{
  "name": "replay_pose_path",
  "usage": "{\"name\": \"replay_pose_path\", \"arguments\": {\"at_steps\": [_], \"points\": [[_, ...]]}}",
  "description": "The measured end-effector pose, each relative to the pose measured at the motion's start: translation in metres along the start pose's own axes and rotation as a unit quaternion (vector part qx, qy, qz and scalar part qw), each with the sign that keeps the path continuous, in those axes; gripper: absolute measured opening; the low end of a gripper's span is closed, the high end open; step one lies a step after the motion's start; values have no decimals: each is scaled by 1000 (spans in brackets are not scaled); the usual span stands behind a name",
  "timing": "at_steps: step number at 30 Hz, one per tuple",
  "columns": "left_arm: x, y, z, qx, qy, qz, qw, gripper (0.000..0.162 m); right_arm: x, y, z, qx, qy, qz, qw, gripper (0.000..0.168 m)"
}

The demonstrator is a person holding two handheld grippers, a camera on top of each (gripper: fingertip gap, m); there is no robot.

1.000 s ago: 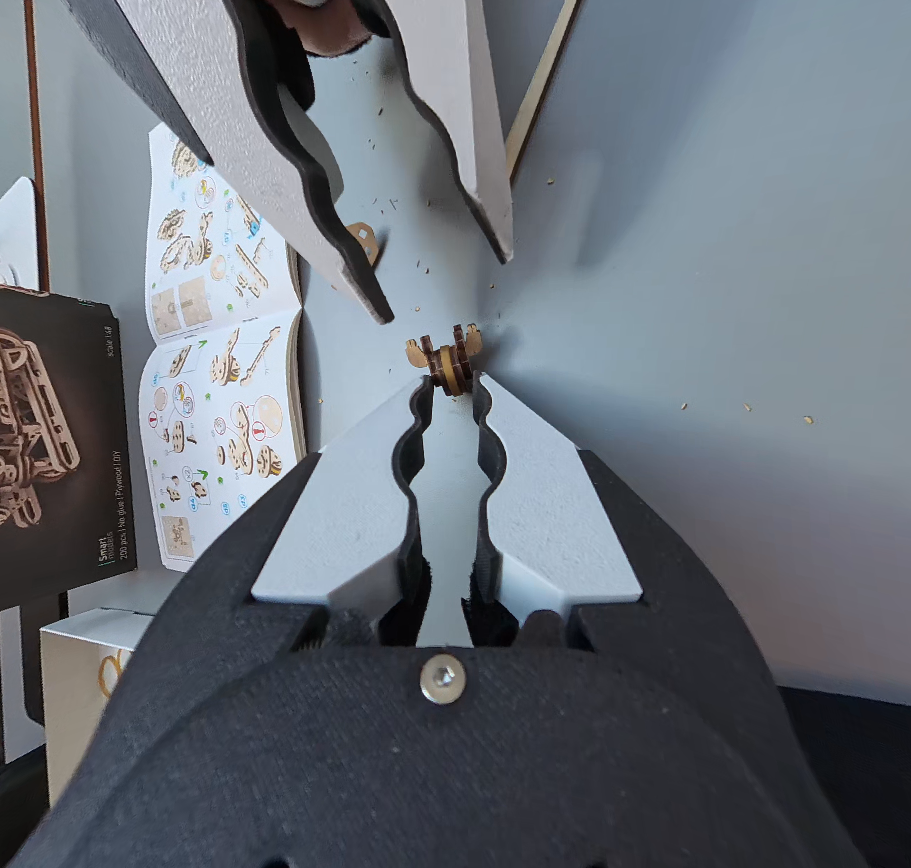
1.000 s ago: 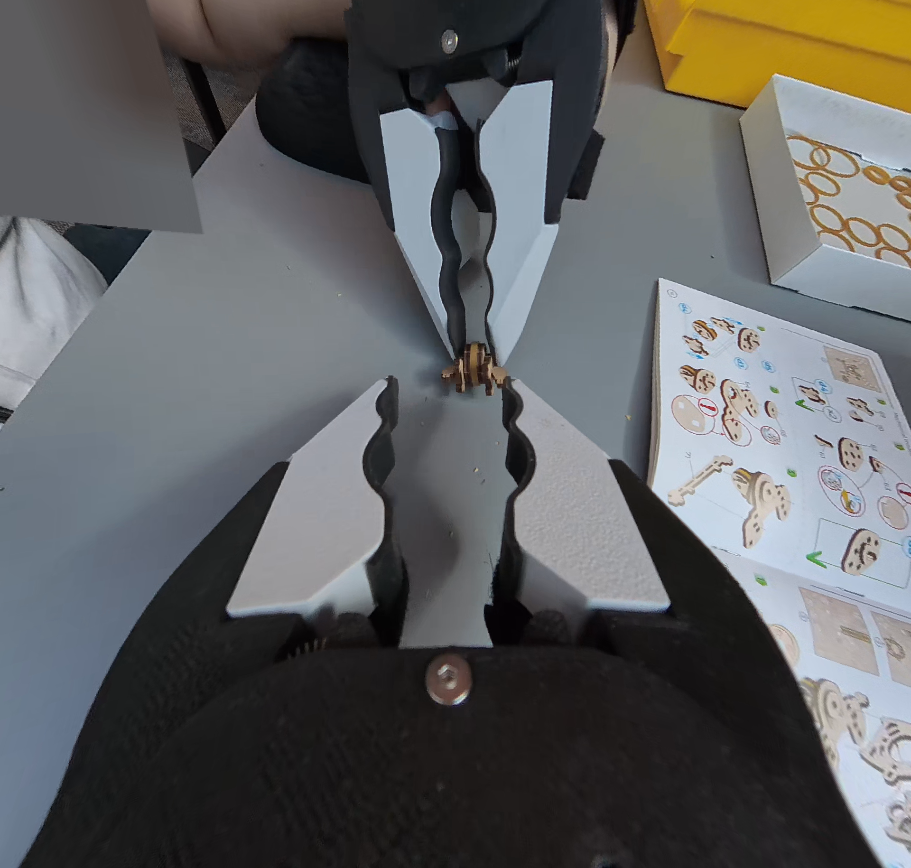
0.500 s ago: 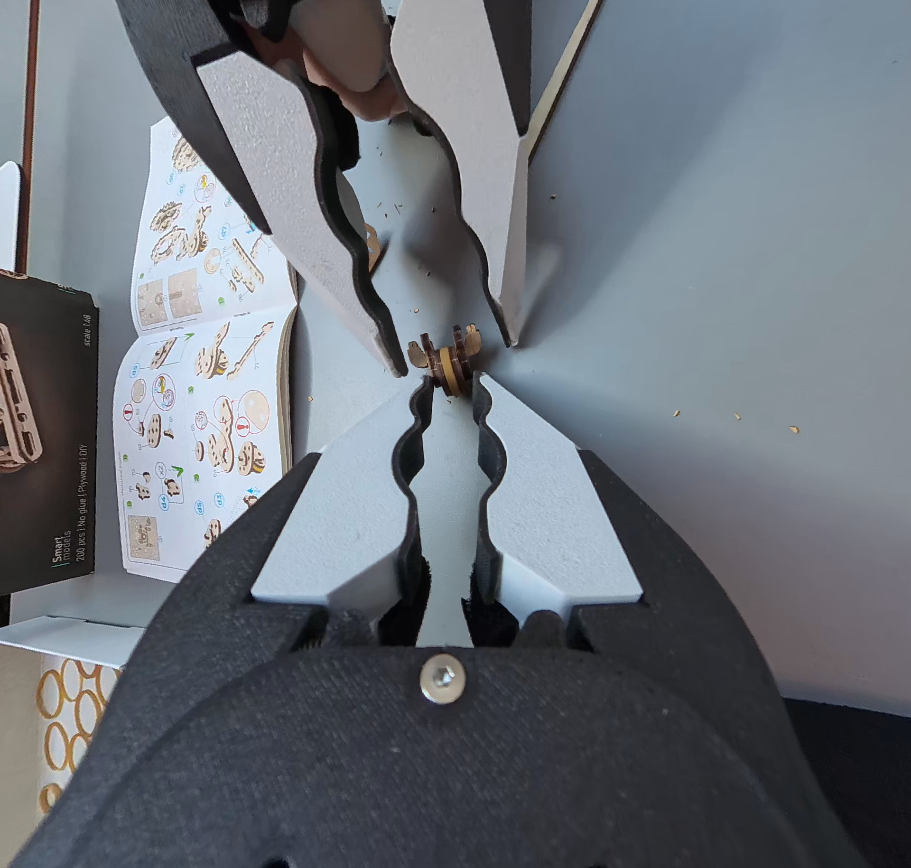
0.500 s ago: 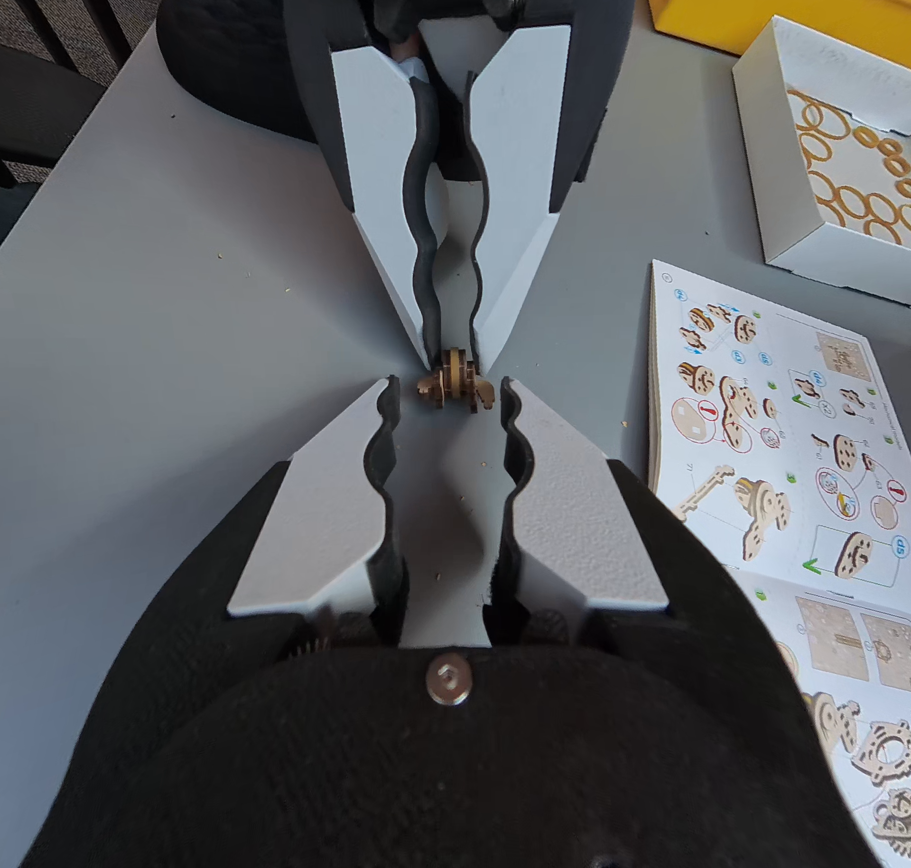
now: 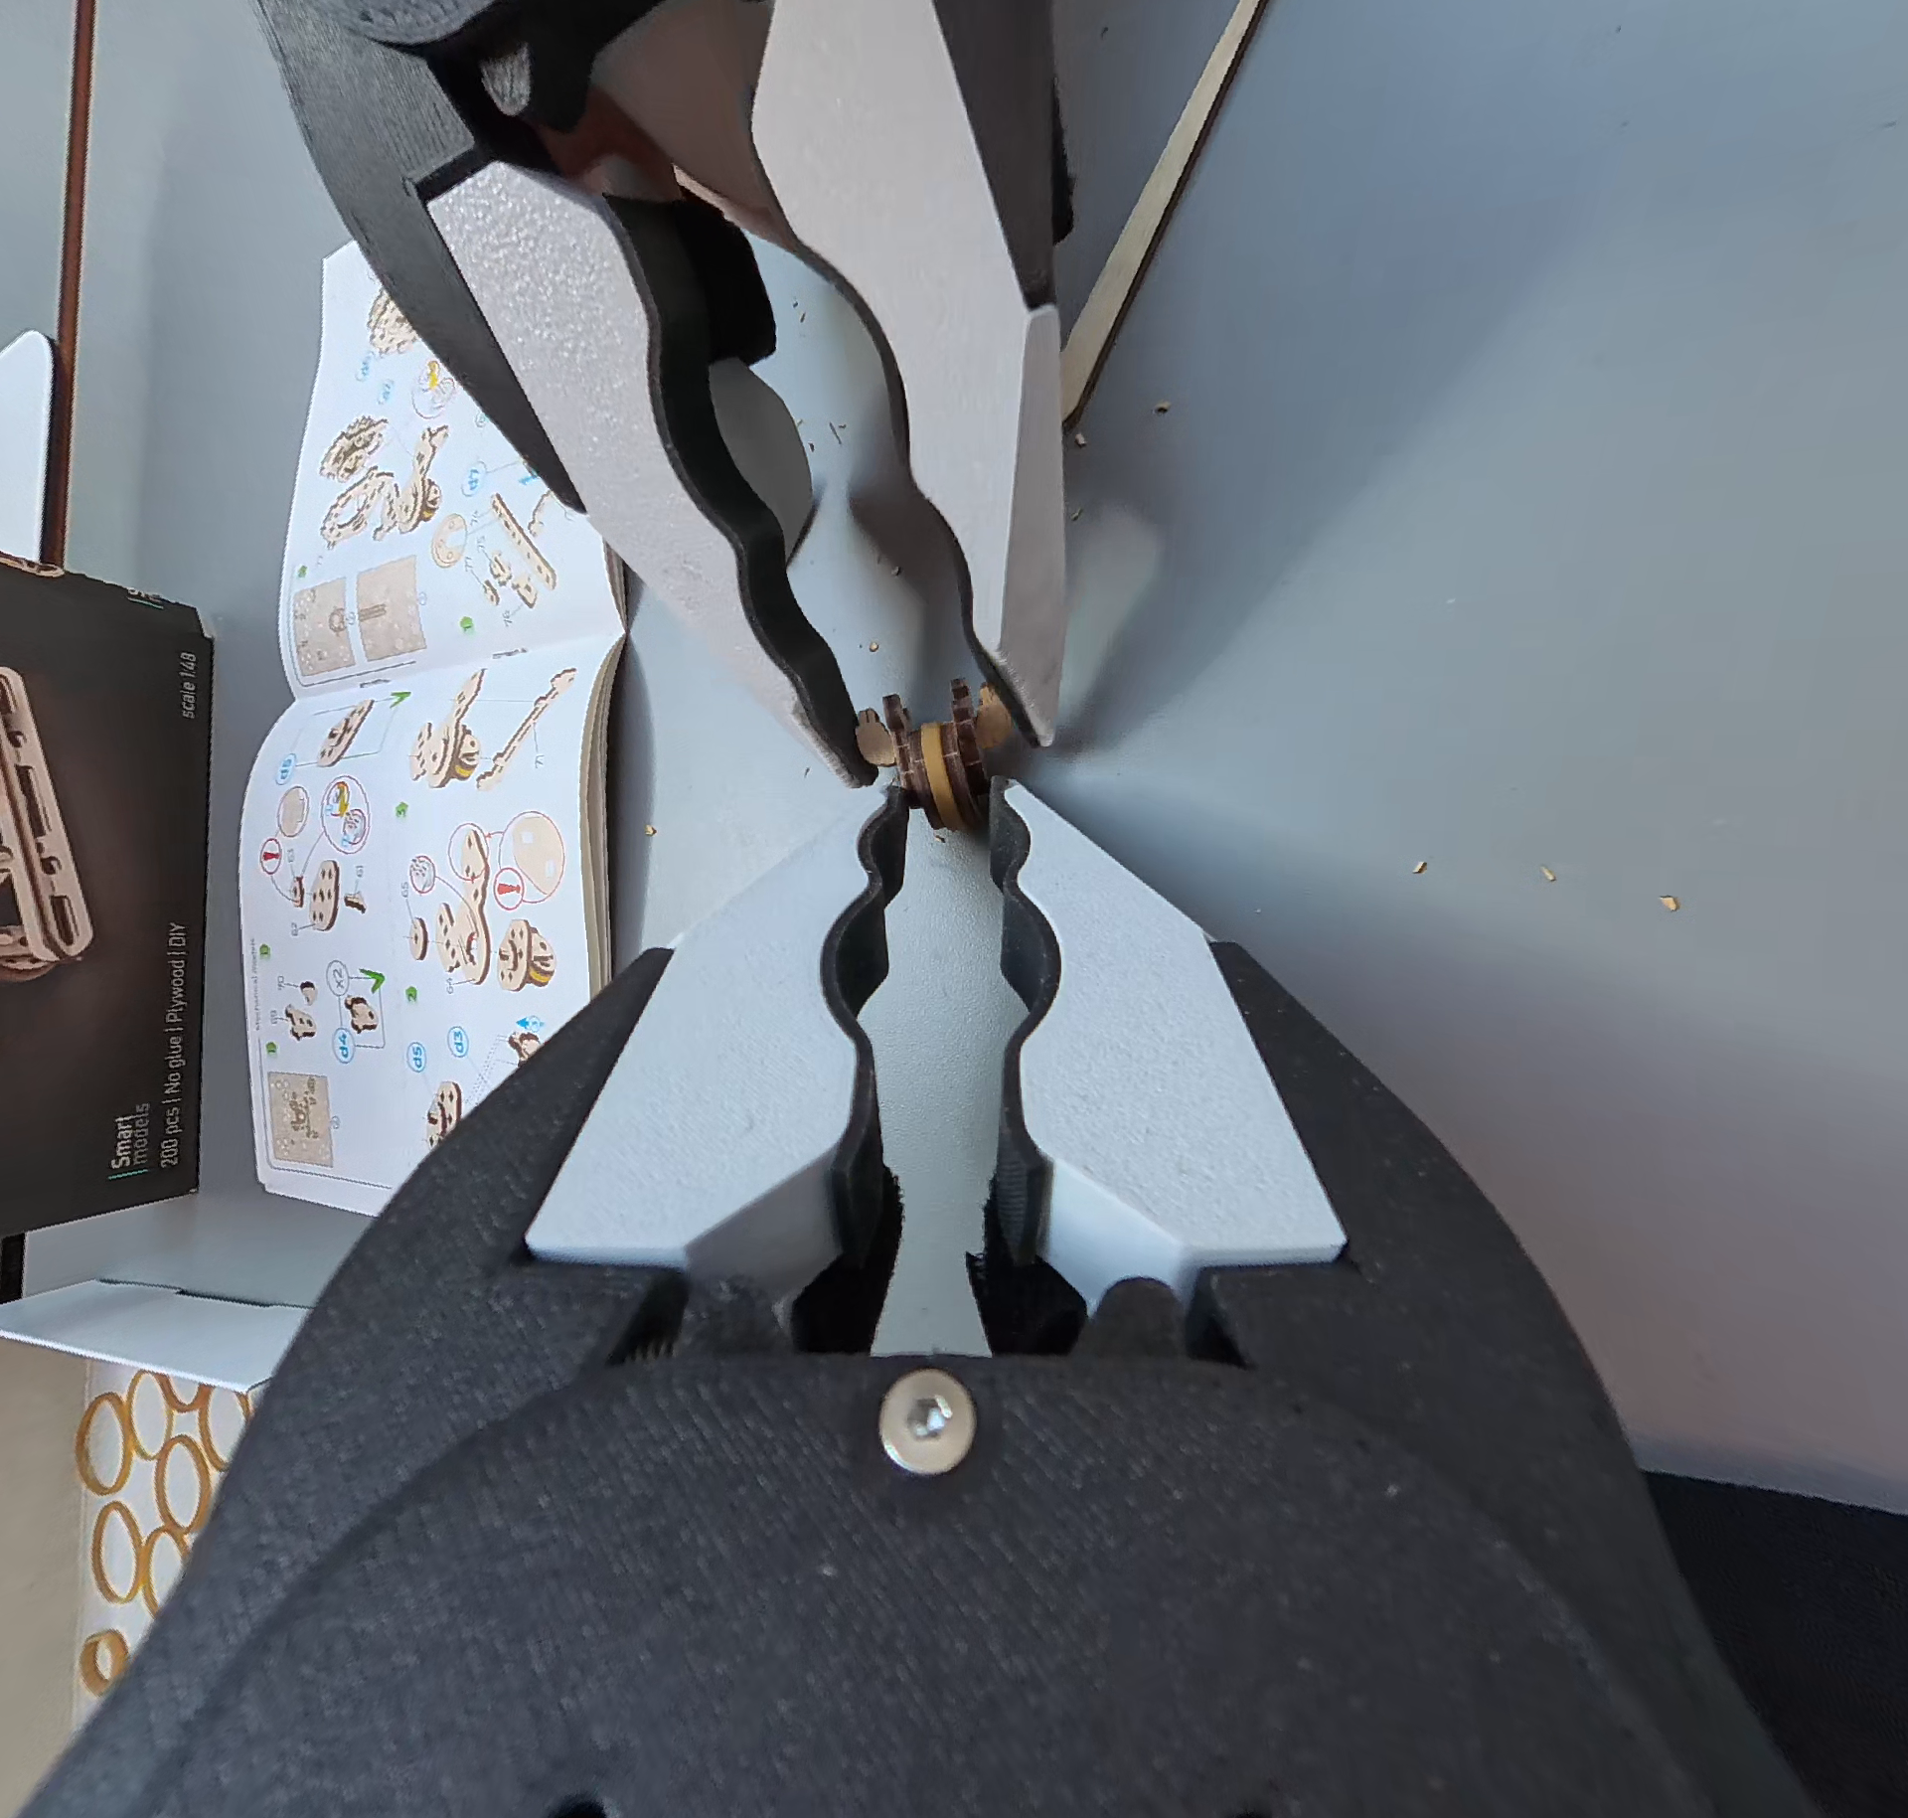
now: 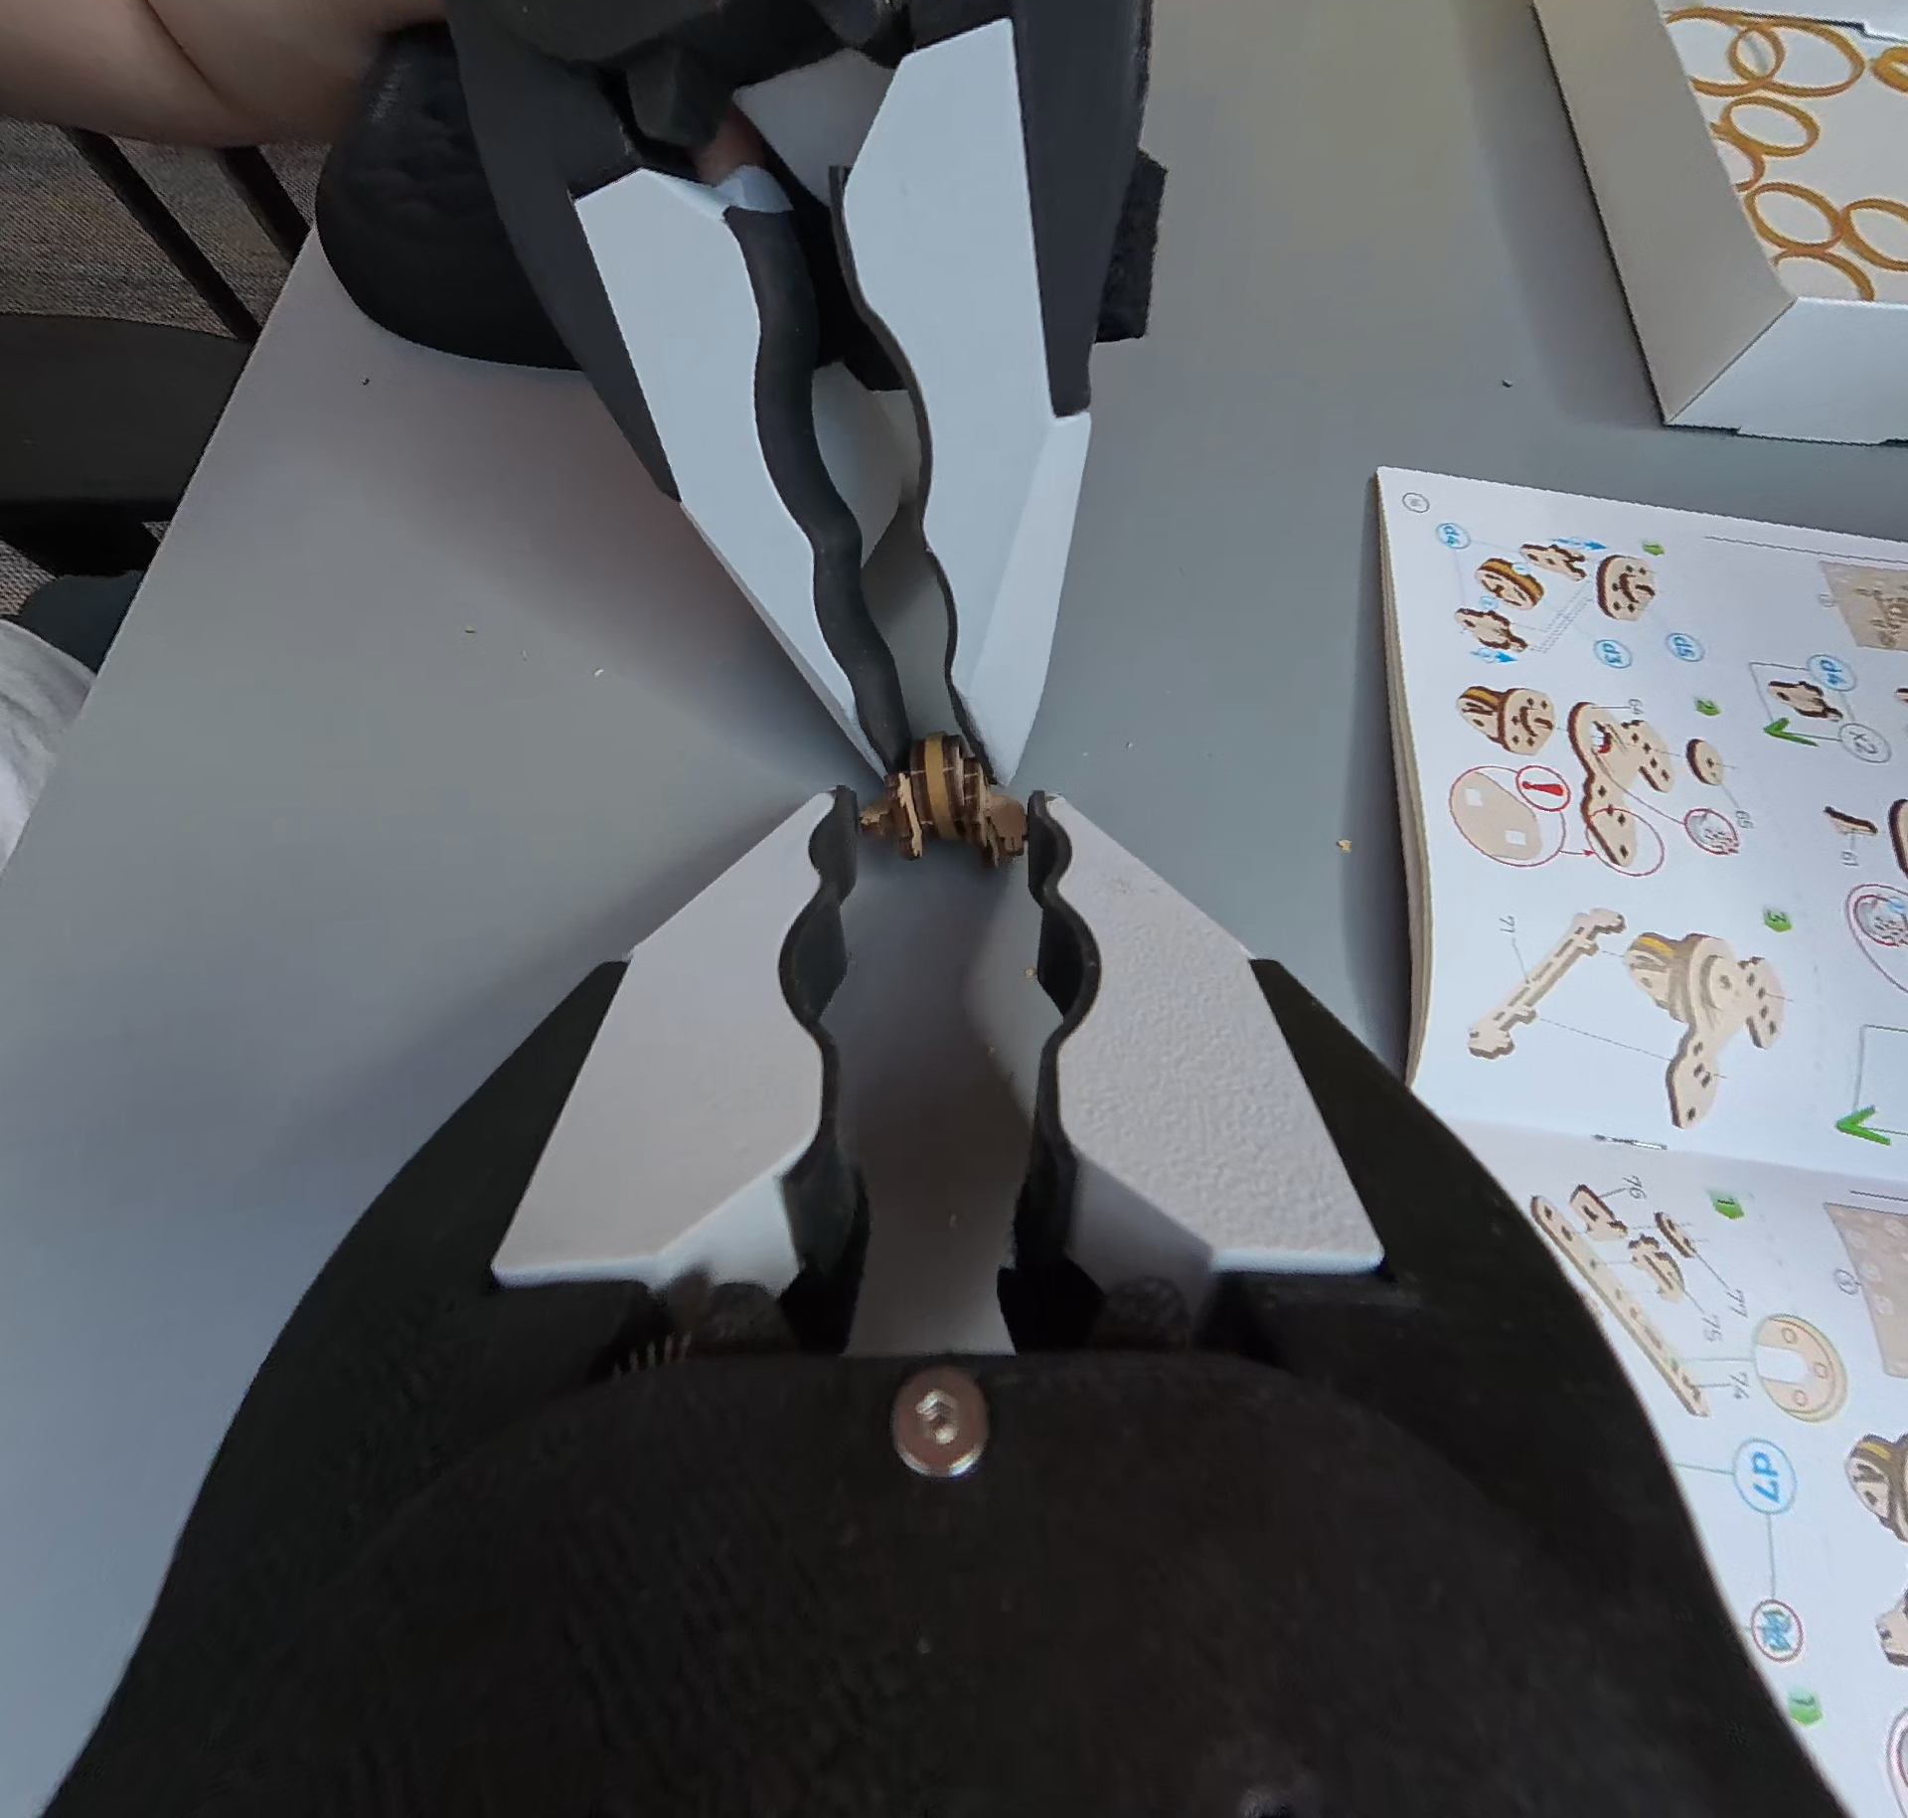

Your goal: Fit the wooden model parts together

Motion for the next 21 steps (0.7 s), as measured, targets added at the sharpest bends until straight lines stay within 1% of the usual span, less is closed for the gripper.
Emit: {"name": "replay_pose_path", "arguments": {"at_steps": [9,12,14,17,21], "points": [[-1,-2,-1,9,4,9,1000,16,0,3,-1,7,-6,-17,1000,29],[0,-5,-1,22,9,17,1000,28,0,4,-2,6,-7,-18,1000,29],[1,-5,-2,36,13,7,999,33,0,4,-3,5,-9,-19,1000,29],[1,-6,-2,43,16,6,999,33,0,4,-3,5,-10,-19,1000,29],[-2,-4,0,49,21,1,999,28,0,5,-4,5,-9,-17,1000,29]]}}
Point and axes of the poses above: each gripper's, where its closed fingertips meet, x back along the fingers, z out of its top, y = z × x across the jaws, the point moved 3 cm from there along x, back along the fingers, and after that the axes turned 12 degrees about -y, right-handed, at the moved point
